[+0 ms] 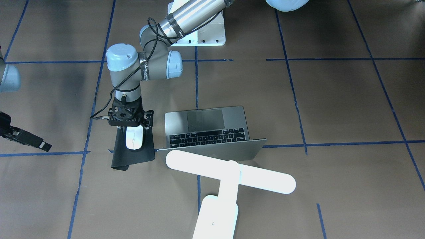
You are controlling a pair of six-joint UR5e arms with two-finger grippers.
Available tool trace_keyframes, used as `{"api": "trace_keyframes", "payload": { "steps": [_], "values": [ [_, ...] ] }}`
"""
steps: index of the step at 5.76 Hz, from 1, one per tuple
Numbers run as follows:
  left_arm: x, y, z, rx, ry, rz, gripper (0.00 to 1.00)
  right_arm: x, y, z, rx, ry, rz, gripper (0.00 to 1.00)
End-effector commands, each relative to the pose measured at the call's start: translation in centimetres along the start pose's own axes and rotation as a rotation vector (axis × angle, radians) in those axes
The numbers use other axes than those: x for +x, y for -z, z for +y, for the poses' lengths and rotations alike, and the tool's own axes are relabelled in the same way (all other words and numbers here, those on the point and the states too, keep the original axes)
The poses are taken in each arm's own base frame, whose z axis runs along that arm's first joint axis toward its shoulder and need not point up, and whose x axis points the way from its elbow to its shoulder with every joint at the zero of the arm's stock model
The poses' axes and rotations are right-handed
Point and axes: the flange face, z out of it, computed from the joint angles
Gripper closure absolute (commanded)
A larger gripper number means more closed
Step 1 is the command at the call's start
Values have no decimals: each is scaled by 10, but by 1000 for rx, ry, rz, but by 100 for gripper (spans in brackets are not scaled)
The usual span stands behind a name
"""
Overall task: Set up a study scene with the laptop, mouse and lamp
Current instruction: 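Lower the mouse onto the mouse pad and open the left gripper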
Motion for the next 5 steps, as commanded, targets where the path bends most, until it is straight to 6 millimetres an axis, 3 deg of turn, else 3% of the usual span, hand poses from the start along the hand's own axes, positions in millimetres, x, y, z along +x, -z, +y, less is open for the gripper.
{"api": "trace_keyframes", "payload": {
  "steps": [1,3,5],
  "values": [
    [6,4,2,2,-1,8,0,-2,1,1,-2,2,-3,0],
    [21,22,-3,9,1,39,0,-6,2,0,0,6,-5,0],
    [36,56,-17,19,5,78,0,4,2,1,1,-2,1,0]
  ]
}}
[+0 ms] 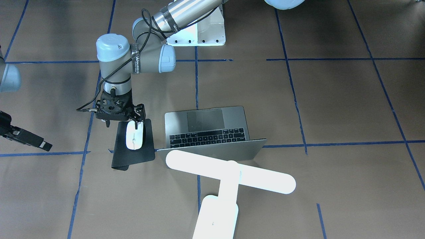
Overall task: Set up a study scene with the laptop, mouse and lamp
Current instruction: 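Lower the mouse onto the mouse pad and open the left gripper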
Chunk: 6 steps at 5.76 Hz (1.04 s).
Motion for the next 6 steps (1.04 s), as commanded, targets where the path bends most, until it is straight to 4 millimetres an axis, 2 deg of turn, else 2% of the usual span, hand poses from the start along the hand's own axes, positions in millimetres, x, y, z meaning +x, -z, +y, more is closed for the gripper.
{"api": "trace_keyframes", "payload": {
  "steps": [1,2,3,4,5,6],
  "values": [
    [1,23,-10,11,6,23,0,10,18,-8,18,-18,-8,0],
    [-24,44,-17,-37,16,50,0,14,35,-17,22,-28,-23,0],
    [-64,71,-13,-56,16,58,0,12,39,-19,25,-28,-28,0],
    [-99,82,-8,-55,15,66,0,16,47,-22,26,-36,-35,0],
    [-133,90,-21,-89,30,76,0,22,49,-23,32,-11,-31,0],
    [-187,101,-34,-122,48,94,0,28,64,-31,54,-12,-38,0]
  ]
}}
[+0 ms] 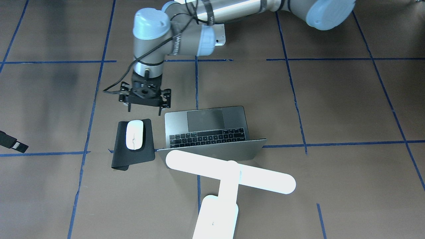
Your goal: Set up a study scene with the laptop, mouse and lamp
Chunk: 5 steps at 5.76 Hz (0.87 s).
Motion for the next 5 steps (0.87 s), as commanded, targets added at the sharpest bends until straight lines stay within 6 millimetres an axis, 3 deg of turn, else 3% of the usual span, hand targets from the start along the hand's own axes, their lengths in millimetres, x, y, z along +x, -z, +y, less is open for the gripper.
{"api": "trace_keyframes", "payload": {
  "steps": [1,2,4,5],
  "values": [
    [-93,32,-16,-50,-34,25,0,20,25,-13,40,28,-2,0],
    [-159,47,-15,-50,-88,11,0,67,35,-14,54,144,32,0],
    [-265,88,-46,-46,-82,-23,0,128,39,-29,81,382,229,0],
    [-323,112,-66,-51,-110,-45,0,157,64,-45,22,488,311,0]
  ]
}}
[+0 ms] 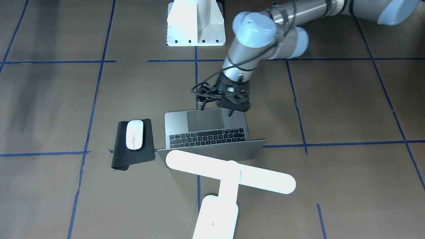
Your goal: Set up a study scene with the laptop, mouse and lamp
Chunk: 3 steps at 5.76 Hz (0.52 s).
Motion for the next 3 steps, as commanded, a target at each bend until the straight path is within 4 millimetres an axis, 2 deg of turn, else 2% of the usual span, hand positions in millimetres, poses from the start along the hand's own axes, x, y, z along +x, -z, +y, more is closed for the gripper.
{"api": "trace_keyframes", "payload": {
  "steps": [1,2,3],
  "values": [
    [-133,58,-22,-9,-53,-41,0,52,27,1,-102,167,93,0],
    [-204,86,-29,10,-89,-92,0,53,26,6,-131,151,86,0],
    [-305,112,-26,-2,-199,-197,0,64,29,10,-136,136,67,0]
  ]
}}
